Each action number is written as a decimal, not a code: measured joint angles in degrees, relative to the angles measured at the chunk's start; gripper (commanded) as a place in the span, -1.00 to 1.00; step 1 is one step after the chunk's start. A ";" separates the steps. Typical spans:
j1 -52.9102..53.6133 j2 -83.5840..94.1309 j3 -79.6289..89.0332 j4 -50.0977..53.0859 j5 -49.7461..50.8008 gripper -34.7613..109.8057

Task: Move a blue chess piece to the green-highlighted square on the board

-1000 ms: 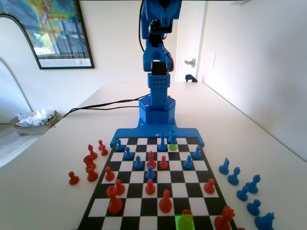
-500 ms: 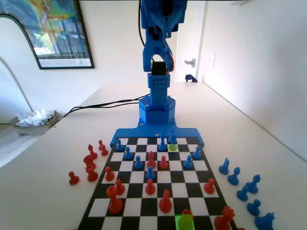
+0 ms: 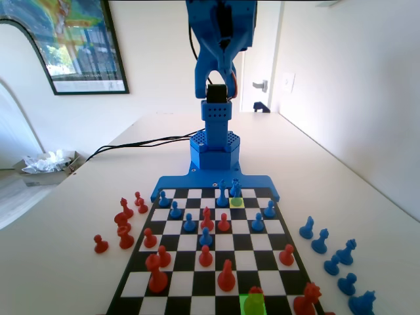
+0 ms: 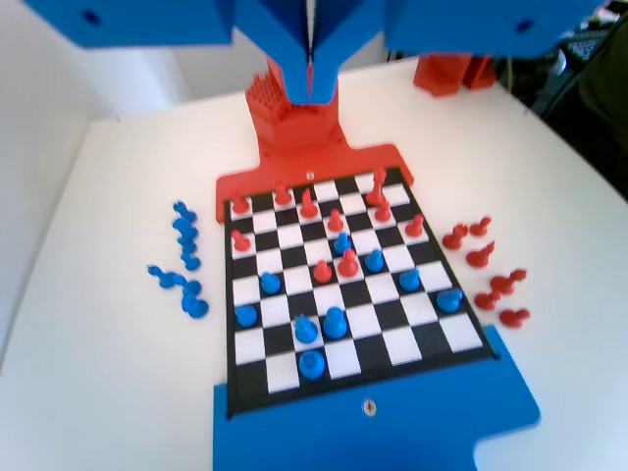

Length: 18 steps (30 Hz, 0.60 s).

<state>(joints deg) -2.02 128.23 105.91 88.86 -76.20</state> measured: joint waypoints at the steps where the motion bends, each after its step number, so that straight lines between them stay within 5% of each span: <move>1: 0.00 -1.41 0.00 -0.44 0.00 -0.51; 18: 1.93 -32.61 -18.37 -4.57 -6.59 -0.51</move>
<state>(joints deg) -0.09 95.62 87.54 84.29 -82.79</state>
